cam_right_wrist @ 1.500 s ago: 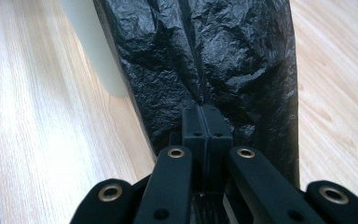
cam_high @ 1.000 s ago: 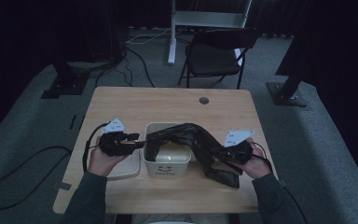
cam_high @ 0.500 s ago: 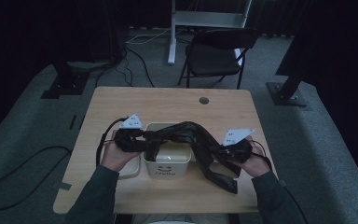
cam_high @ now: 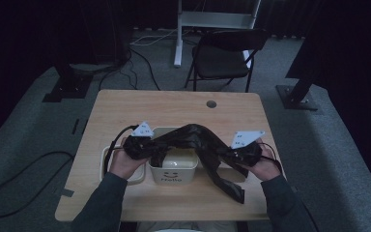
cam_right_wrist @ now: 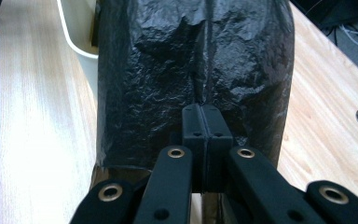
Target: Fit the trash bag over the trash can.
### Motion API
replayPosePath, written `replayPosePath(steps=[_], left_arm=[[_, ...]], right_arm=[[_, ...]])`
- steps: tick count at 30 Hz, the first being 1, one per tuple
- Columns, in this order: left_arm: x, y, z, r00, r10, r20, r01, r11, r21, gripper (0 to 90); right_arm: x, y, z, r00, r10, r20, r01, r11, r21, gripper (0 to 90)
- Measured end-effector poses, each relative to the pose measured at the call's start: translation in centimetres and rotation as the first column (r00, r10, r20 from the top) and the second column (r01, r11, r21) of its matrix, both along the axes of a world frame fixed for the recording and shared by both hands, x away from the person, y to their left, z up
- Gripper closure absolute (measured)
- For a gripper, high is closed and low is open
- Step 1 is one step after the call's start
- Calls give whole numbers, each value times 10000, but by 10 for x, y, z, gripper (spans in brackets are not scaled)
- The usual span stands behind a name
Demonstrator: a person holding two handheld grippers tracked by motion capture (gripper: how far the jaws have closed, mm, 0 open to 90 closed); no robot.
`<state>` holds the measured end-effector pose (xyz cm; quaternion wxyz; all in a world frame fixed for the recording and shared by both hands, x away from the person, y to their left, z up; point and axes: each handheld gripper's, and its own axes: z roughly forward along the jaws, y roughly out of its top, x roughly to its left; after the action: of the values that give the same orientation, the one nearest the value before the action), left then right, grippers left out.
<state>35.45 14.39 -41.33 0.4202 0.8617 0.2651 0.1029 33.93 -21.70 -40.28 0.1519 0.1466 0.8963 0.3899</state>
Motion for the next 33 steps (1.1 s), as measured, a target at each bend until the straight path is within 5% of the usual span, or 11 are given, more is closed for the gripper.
replayPosePath(steps=[9,14,19,33], left_arm=[[-5,2,-6,10000,-48,-70,50,9996,267,877],[-8,5,-4,10000,-10,15,10,10000,95,755],[-15,11,7,9993,7,384,-5,10000,-43,612],[-11,-10,34,9928,-267,1168,299,9992,-258,595]], right_arm=[[3,12,11,9994,162,322,-167,9997,155,900],[5,22,13,9985,419,366,-426,9989,195,900],[7,34,12,9973,658,337,-662,9977,111,900],[5,36,10,9958,874,260,-875,9962,13,900]])
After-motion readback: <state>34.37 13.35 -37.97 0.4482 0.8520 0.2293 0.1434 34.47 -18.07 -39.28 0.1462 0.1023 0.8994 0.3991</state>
